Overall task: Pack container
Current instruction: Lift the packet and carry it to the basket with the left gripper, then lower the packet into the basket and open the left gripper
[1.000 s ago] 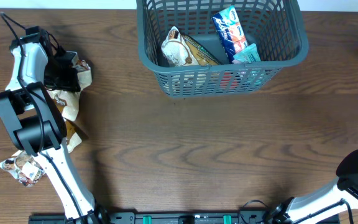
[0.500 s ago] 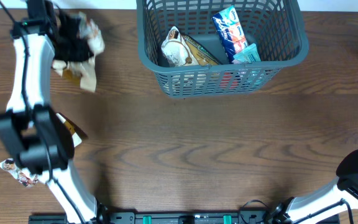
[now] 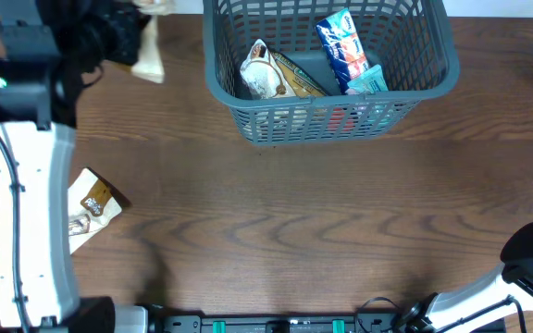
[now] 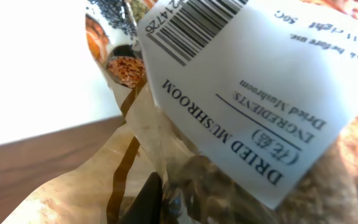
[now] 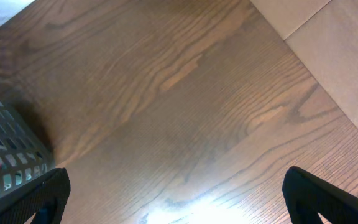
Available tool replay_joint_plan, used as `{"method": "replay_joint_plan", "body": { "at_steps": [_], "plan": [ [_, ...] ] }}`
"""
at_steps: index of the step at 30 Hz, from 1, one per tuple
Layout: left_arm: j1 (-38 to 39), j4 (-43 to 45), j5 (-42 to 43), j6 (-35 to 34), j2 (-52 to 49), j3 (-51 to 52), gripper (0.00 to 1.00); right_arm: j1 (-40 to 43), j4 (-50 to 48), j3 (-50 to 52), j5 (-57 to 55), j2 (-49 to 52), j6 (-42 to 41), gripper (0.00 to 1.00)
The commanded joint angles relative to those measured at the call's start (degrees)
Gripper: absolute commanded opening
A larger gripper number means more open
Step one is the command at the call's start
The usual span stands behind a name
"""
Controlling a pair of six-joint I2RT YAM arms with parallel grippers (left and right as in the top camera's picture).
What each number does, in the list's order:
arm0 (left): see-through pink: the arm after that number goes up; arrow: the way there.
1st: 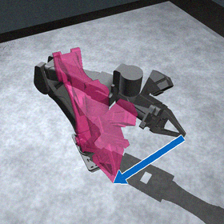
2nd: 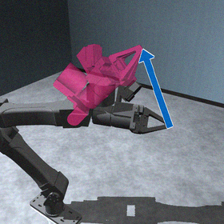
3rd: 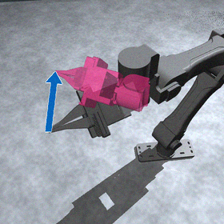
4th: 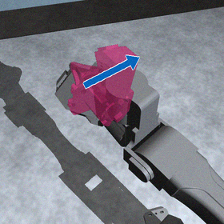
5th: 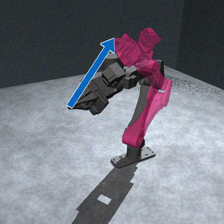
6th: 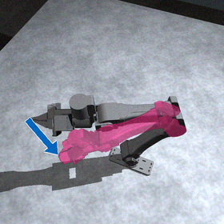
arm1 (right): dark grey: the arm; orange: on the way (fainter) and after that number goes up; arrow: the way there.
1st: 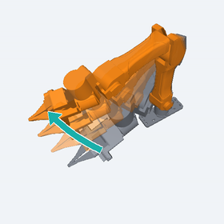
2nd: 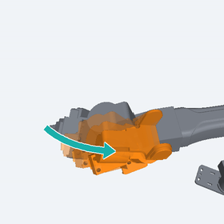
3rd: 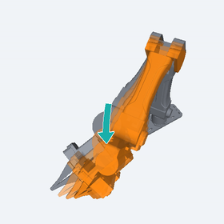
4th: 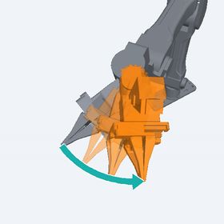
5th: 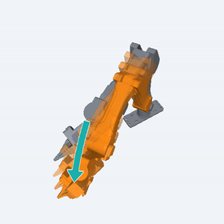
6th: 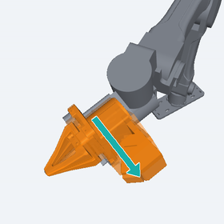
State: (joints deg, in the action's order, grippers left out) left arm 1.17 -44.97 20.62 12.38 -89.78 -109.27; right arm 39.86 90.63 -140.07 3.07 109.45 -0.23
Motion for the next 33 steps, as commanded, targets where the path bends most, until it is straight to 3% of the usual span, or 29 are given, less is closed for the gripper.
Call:
{"method": "replay_joint_plan", "body": {
  "at_steps": [1, 11, 25, 33],
  "plan": [
    [5.97, 1.66, 0.85, -4.33, 1.11, -0.59, 0.06, 0.24, 0.04, 0.17, 0.42, 0.22, 0.70, 0.99],
    [21.46, 16.24, -2.91, -6.99, -0.68, -0.59, 0.06, 0.24, 0.59, 0.17, 0.44, 0.22, 0.68, 0.99],
    [23.39, 22.88, -2.91, -7.13, -14.53, -0.59, 0.06, 0.24, 2.01, 0.17, 0.44, 0.22, 0.48, 0.99],
    [23.39, 21.05, -3.54, -7.10, -18.51, -0.57, 0.06, 0.24, 2.40, 0.17, 0.42, 0.22, 0.50, 0.99]
  ]
}}
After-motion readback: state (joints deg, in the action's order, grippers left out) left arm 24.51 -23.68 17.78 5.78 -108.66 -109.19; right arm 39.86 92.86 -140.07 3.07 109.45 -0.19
